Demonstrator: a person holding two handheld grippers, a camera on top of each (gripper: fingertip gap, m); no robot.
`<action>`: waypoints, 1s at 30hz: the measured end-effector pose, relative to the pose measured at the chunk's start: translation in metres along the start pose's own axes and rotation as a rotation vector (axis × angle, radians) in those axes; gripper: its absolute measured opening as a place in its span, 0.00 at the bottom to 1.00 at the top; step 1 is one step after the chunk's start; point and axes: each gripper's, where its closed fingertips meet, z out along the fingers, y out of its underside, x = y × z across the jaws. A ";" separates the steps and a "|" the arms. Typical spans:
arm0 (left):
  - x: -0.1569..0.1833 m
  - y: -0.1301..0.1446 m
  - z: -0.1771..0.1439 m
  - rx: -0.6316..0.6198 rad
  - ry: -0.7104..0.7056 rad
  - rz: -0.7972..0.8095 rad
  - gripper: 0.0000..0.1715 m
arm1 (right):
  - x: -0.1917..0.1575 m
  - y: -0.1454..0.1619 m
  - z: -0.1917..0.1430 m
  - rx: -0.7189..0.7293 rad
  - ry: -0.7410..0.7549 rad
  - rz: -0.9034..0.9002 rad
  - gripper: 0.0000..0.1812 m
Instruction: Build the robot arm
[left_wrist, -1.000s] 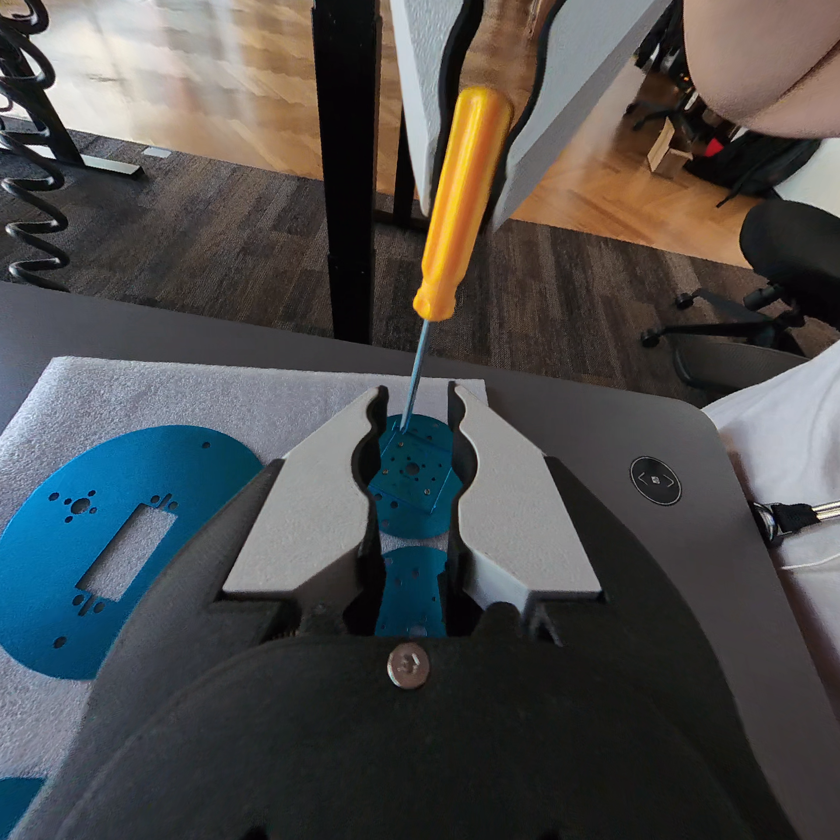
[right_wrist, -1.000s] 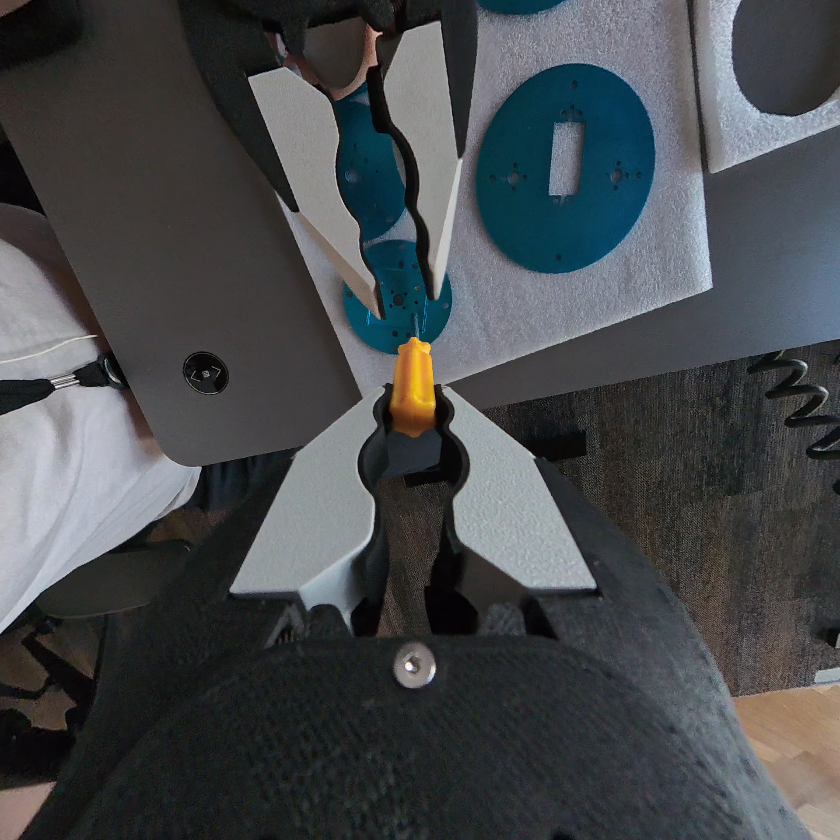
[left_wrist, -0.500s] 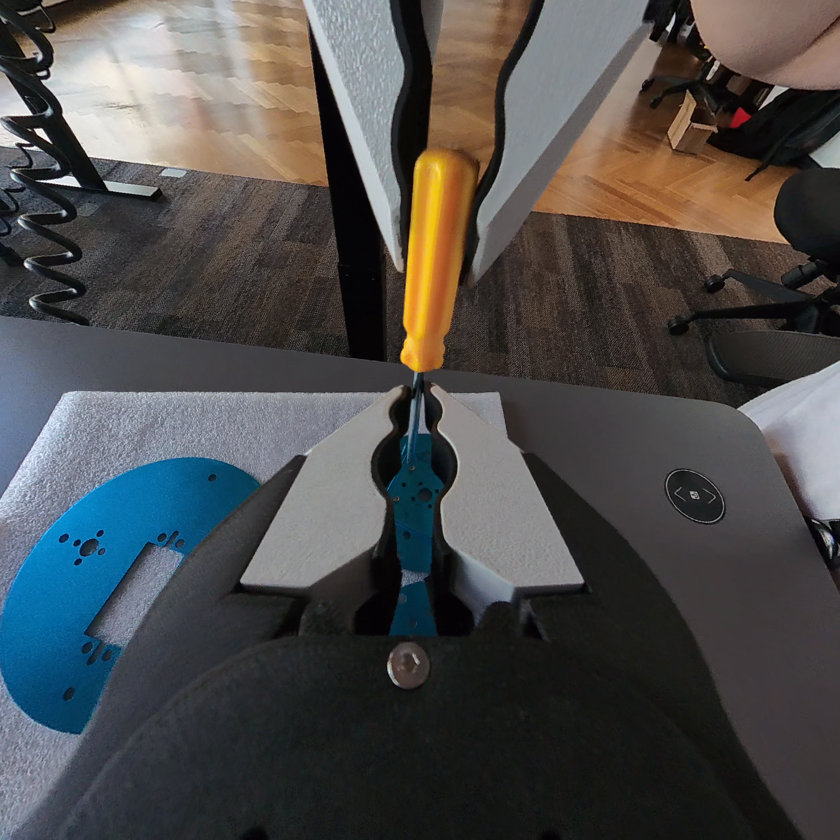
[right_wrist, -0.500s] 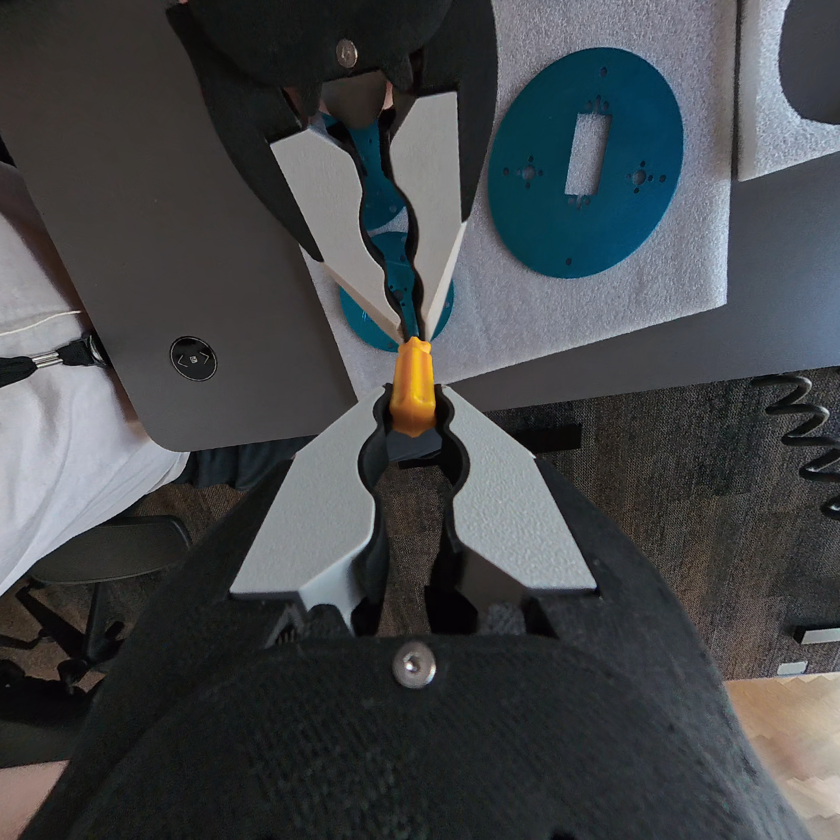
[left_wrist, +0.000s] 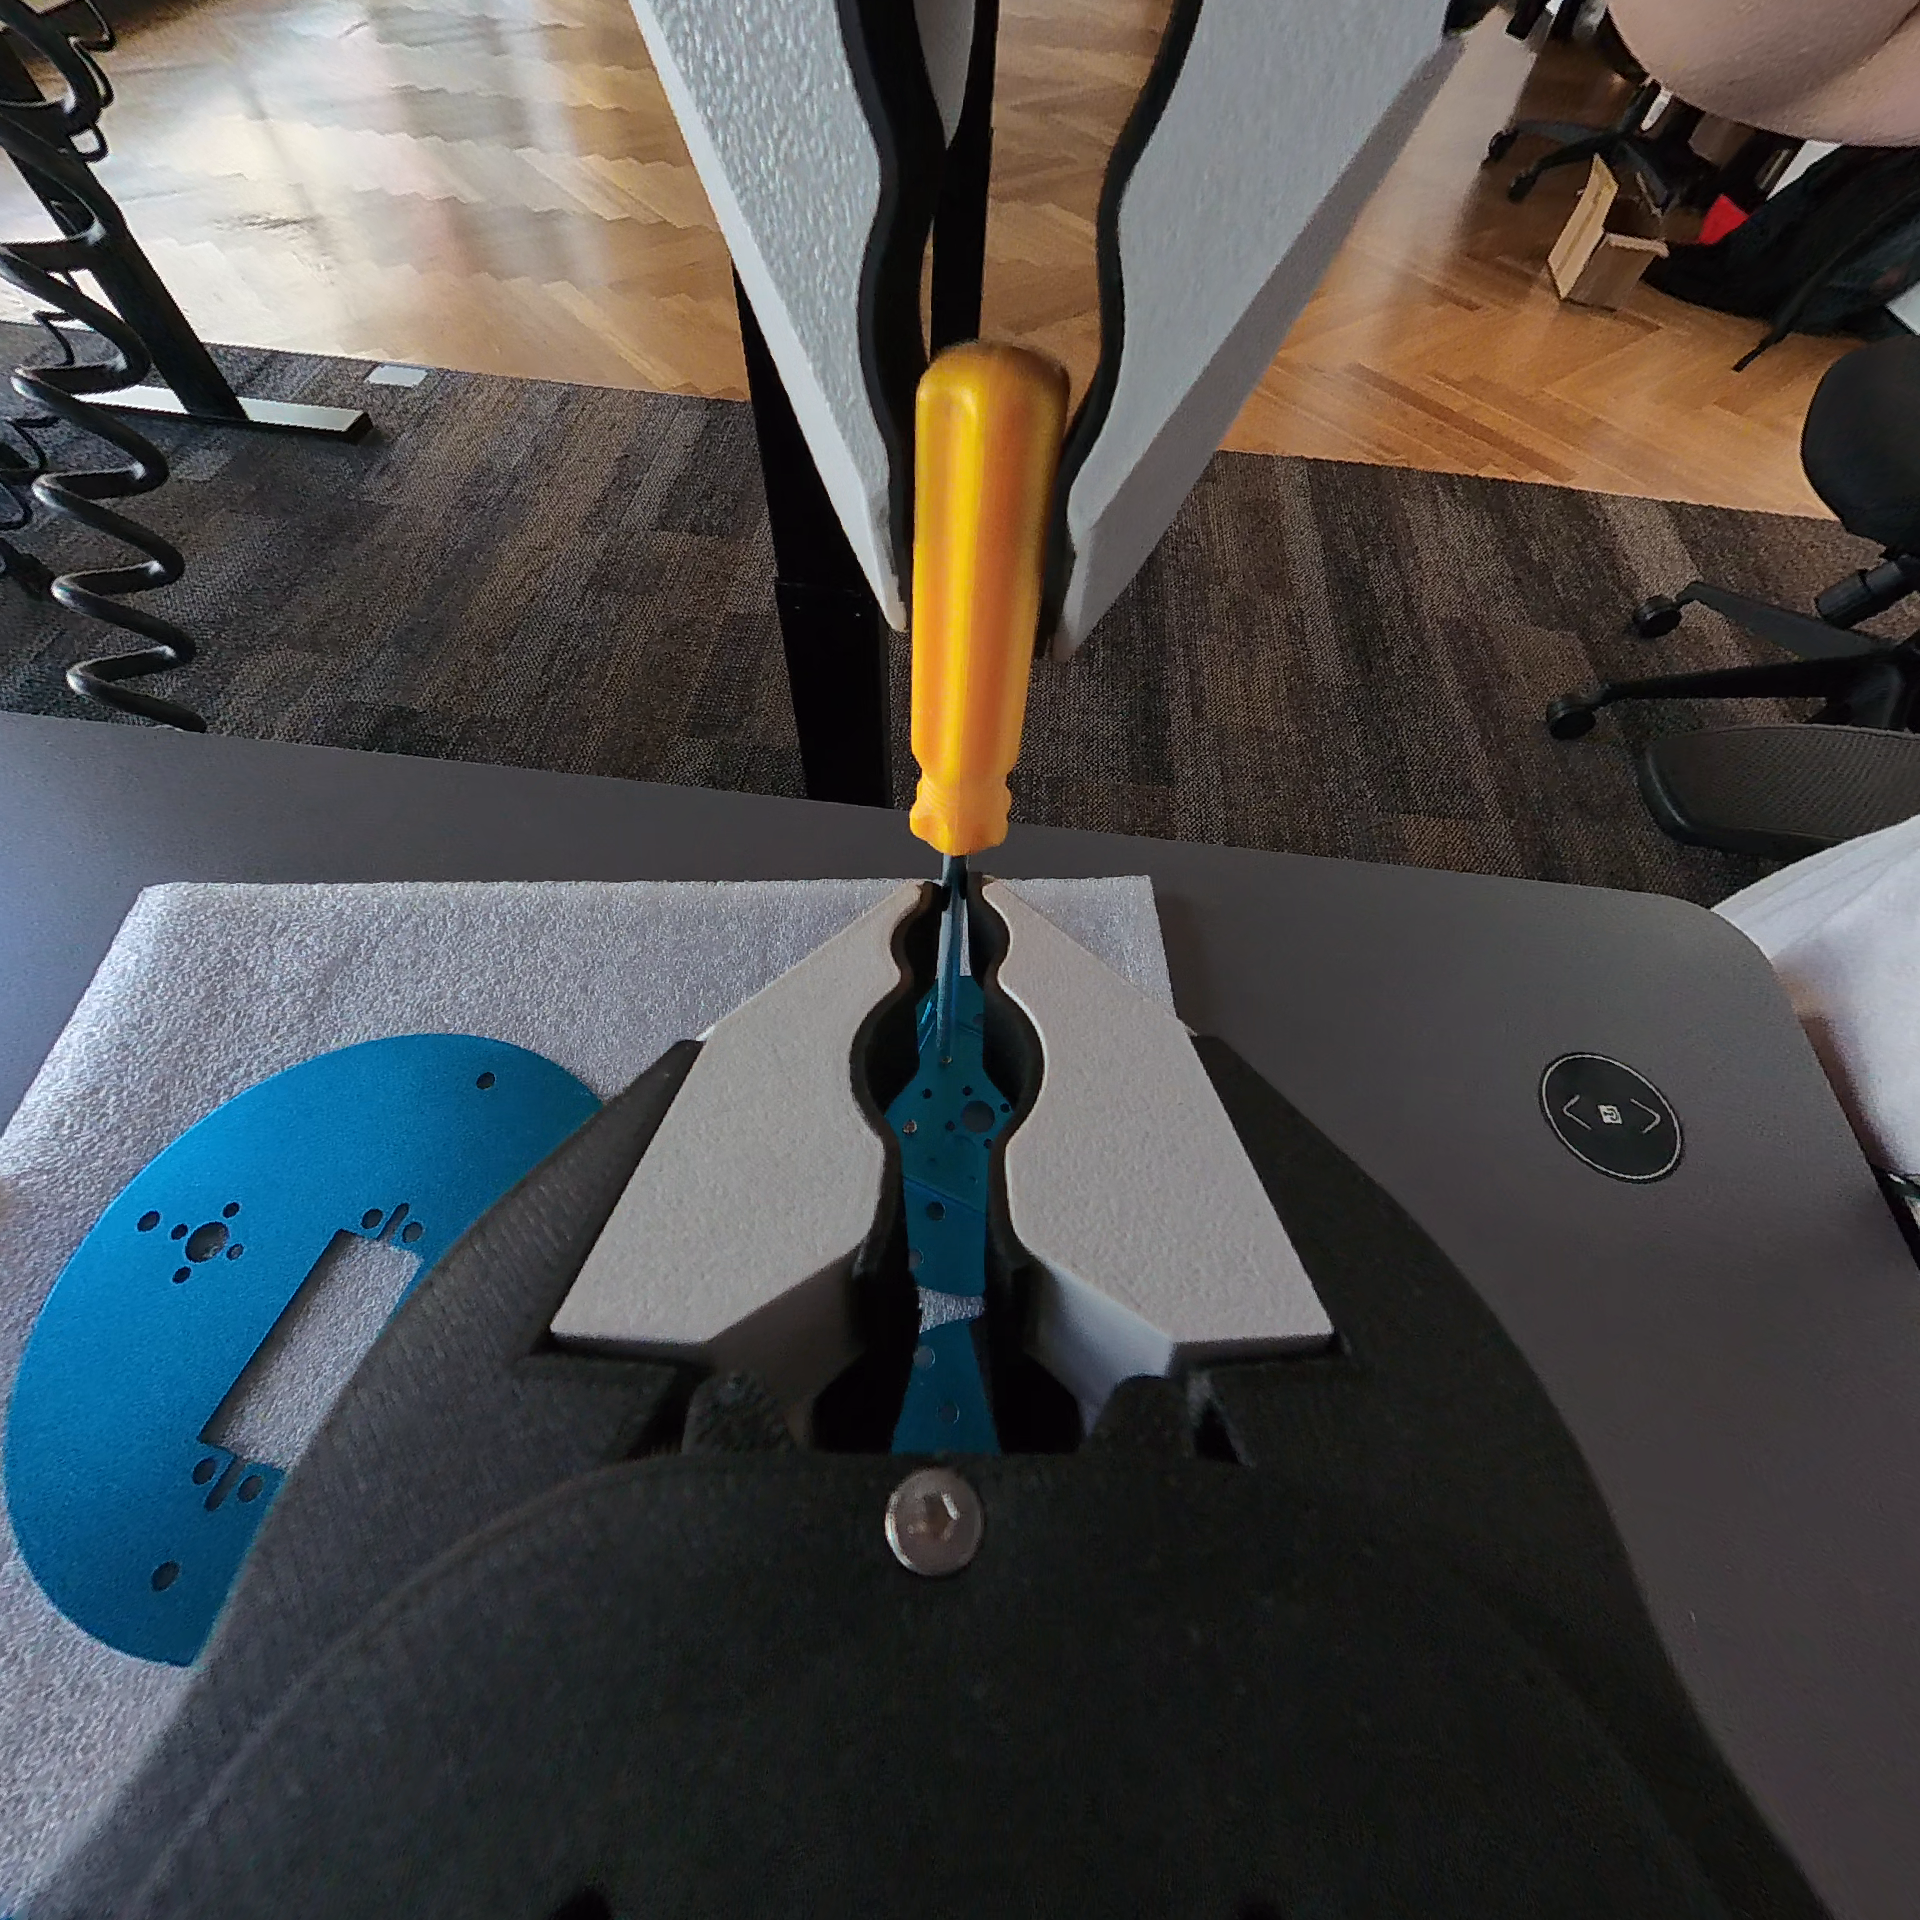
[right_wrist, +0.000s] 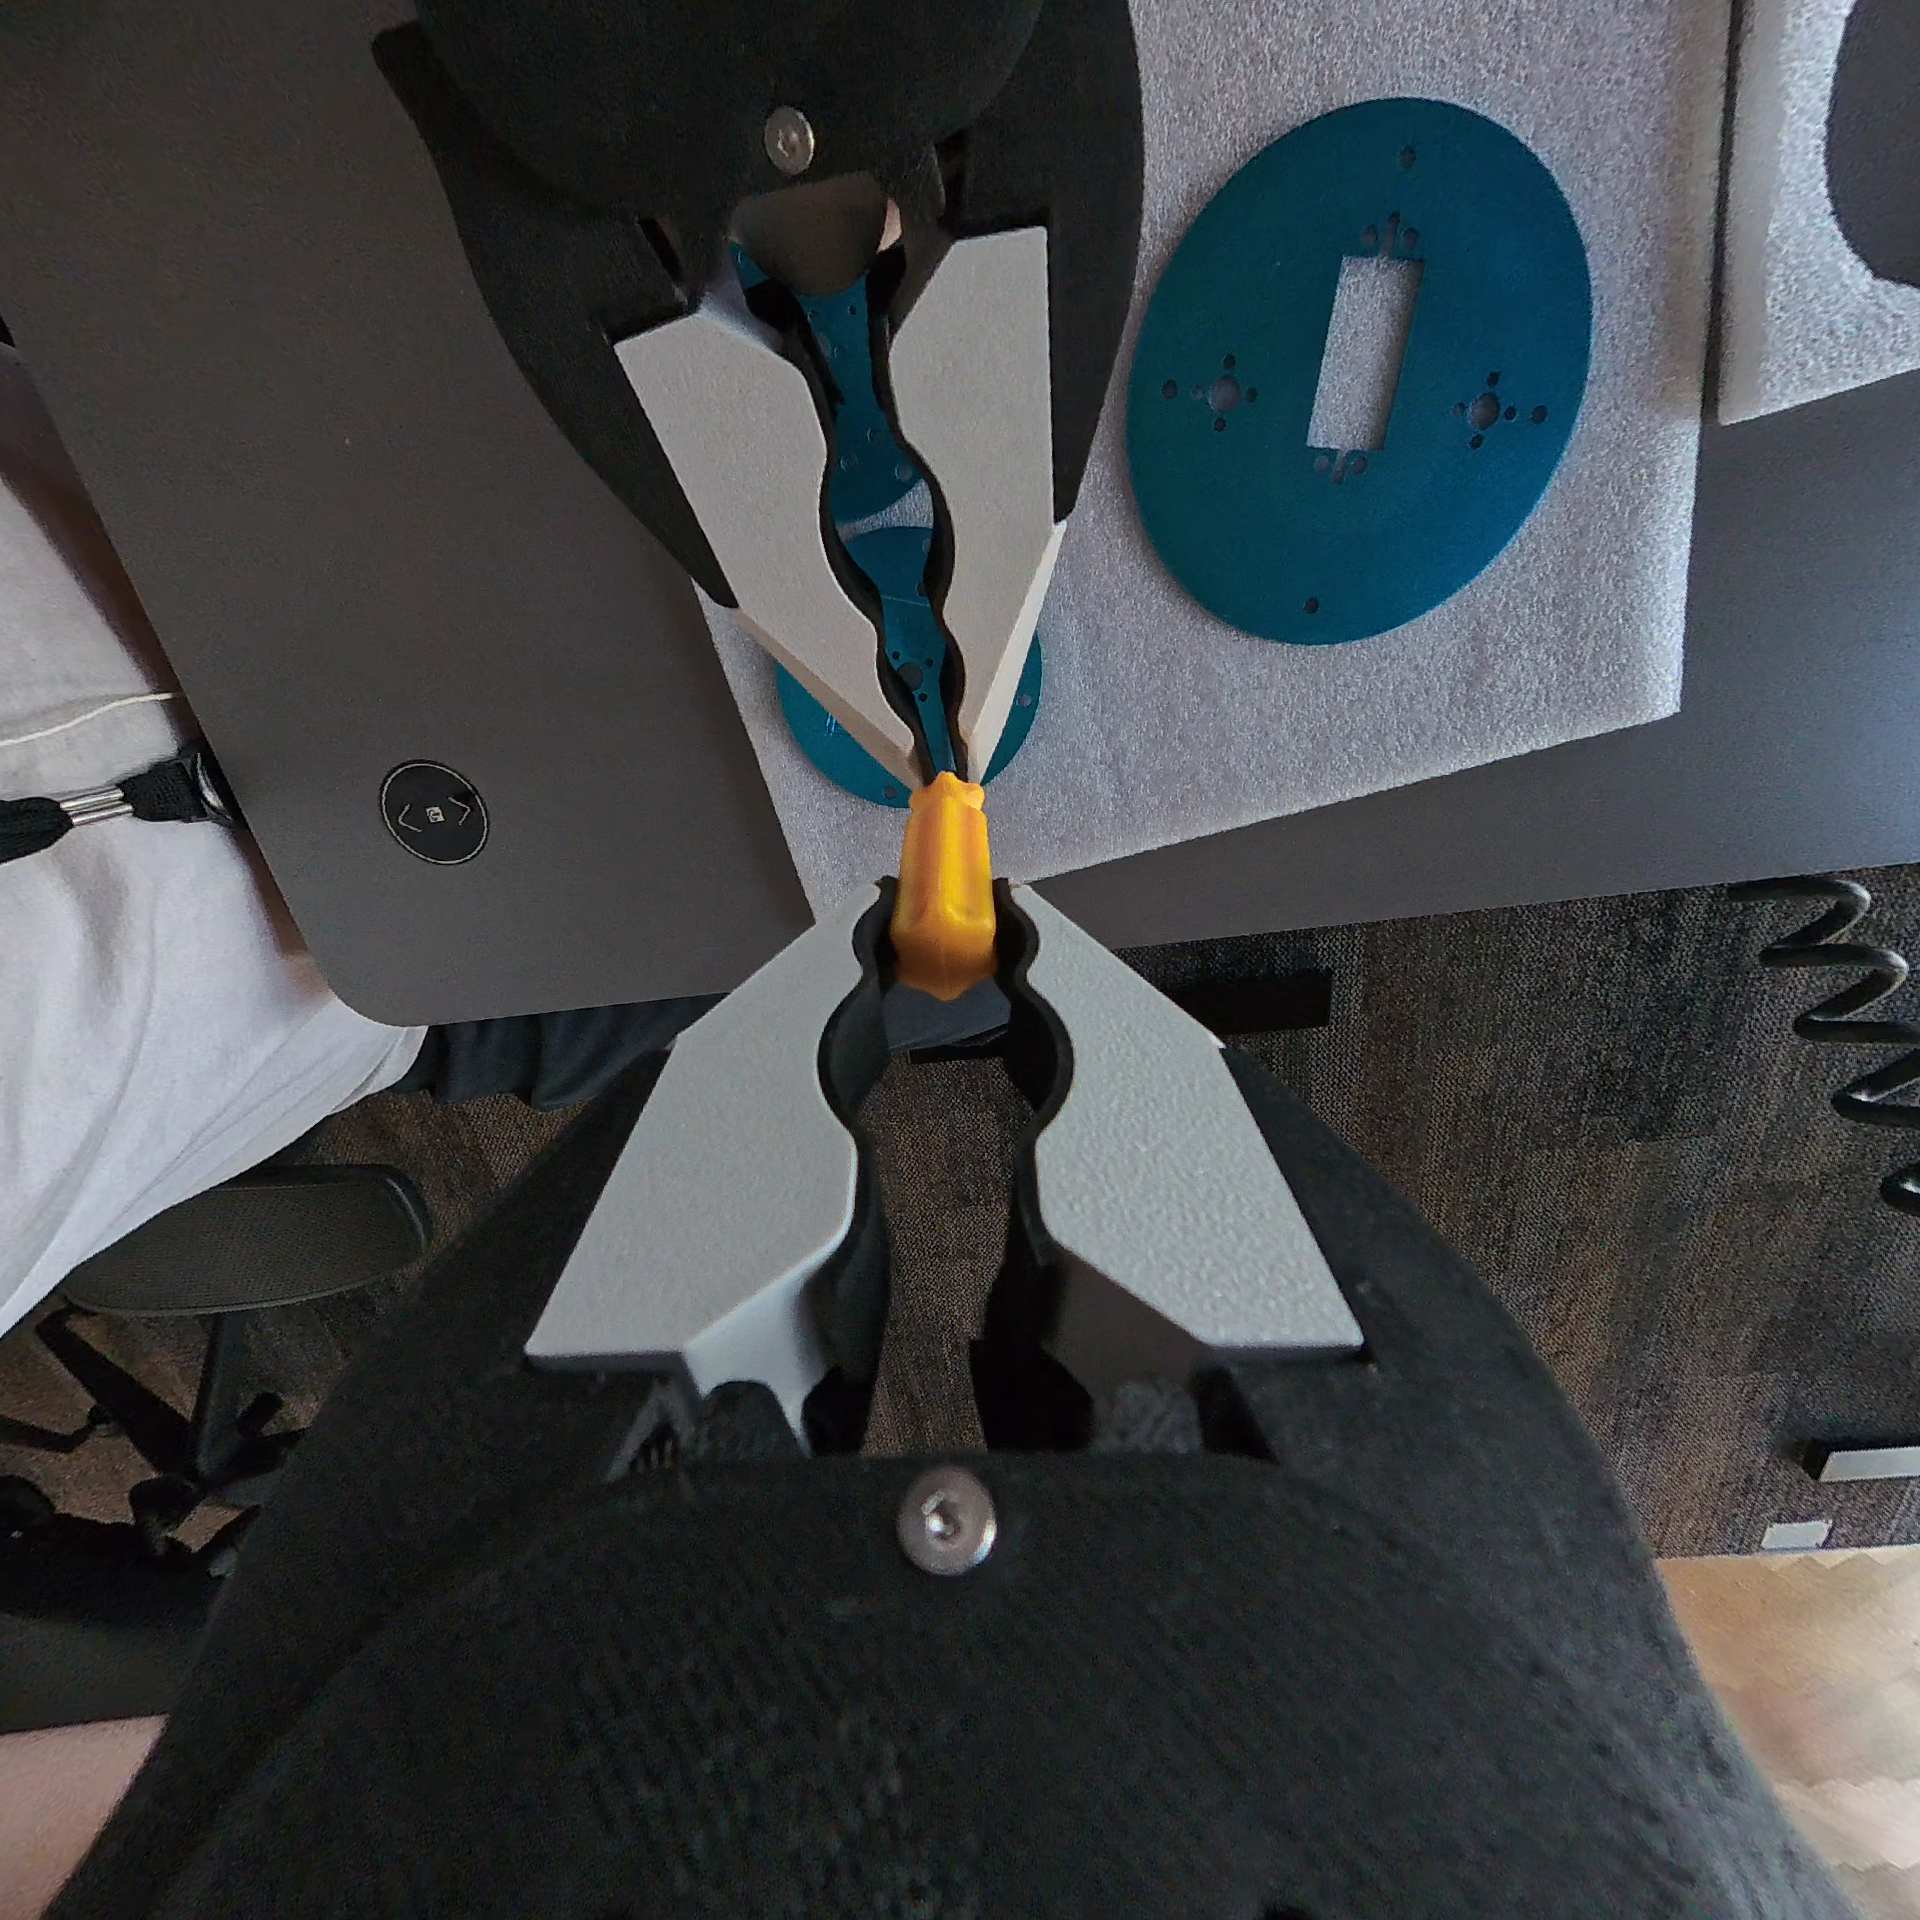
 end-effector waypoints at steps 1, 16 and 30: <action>0.000 0.000 0.000 0.001 -0.001 0.000 0.02 | 0.000 0.000 0.000 0.001 0.001 -0.001 0.09; 0.002 0.005 0.001 -0.019 0.003 0.005 0.02 | -0.006 -0.006 0.001 -0.066 0.045 -0.140 0.09; 0.009 -0.025 -0.007 0.105 0.039 0.015 0.11 | -0.009 -0.004 0.001 -0.012 0.071 -0.161 0.09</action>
